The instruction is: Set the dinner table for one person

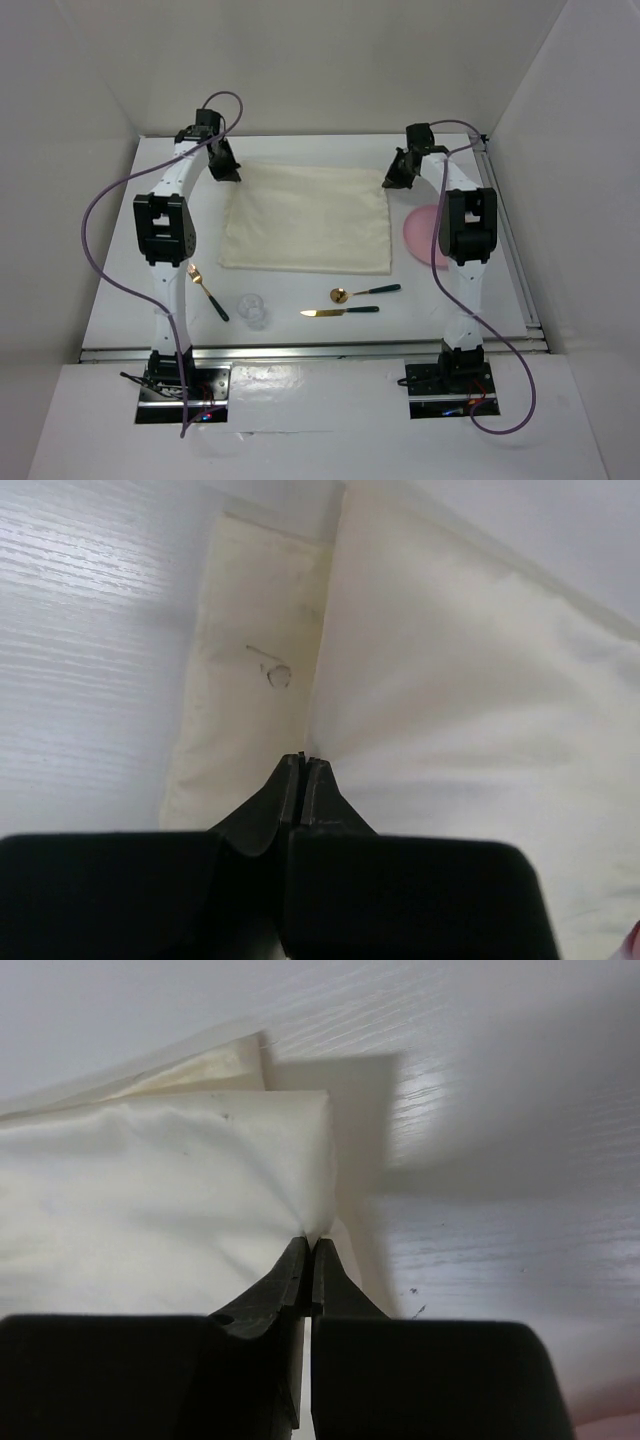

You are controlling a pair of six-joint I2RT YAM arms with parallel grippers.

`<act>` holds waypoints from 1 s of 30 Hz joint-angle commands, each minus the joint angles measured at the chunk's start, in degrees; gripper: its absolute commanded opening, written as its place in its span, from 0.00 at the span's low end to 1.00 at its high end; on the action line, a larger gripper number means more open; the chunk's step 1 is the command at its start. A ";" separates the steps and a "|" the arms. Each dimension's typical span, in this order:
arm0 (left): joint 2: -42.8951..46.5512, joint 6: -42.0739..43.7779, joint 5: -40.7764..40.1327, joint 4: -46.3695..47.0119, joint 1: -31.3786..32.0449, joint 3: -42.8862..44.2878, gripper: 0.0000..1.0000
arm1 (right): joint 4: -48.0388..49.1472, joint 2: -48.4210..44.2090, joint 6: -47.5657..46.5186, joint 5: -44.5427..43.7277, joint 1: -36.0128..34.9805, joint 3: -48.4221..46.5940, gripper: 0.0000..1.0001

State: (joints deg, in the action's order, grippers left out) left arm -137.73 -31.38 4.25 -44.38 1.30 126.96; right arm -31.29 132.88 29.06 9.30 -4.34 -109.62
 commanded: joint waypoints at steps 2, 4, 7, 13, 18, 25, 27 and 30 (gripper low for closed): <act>5.80 0.53 -1.01 1.14 -1.12 0.31 0.00 | 3.34 -6.14 -0.05 0.72 -0.67 0.46 0.00; 6.33 0.53 -1.00 1.14 -1.12 -1.00 0.00 | 3.34 -6.14 -0.05 0.72 -1.29 -0.06 0.00; 7.47 0.53 -2.14 1.14 -1.12 -2.06 0.00 | 3.34 -6.14 -0.05 0.72 -1.90 -0.59 0.00; 7.48 -0.62 -3.99 0.52 -2.88 -5.05 0.00 | 2.81 -3.16 -0.05 1.77 -2.96 -2.43 0.00; 5.28 -1.75 -6.18 -0.96 -3.41 -5.67 0.00 | 0.10 -0.61 -0.05 2.92 -3.48 -4.54 0.17; 7.56 -1.23 -7.33 -2.38 -3.41 -5.05 0.78 | -1.23 -5.16 -1.10 0.37 -3.48 -3.85 0.74; 9.75 -0.70 -8.90 -2.99 -3.41 -6.88 0.86 | -1.23 -8.66 -1.11 -0.77 -3.48 -2.28 0.79; 15.74 -0.18 -12.25 -2.99 -1.83 -13.21 0.96 | -0.18 -14.65 -1.11 -0.77 -4.54 3.43 0.80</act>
State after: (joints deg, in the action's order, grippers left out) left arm -130.41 -32.84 -4.14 -45.87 -1.76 117.71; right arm -31.59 128.88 28.56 9.82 -7.79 -109.32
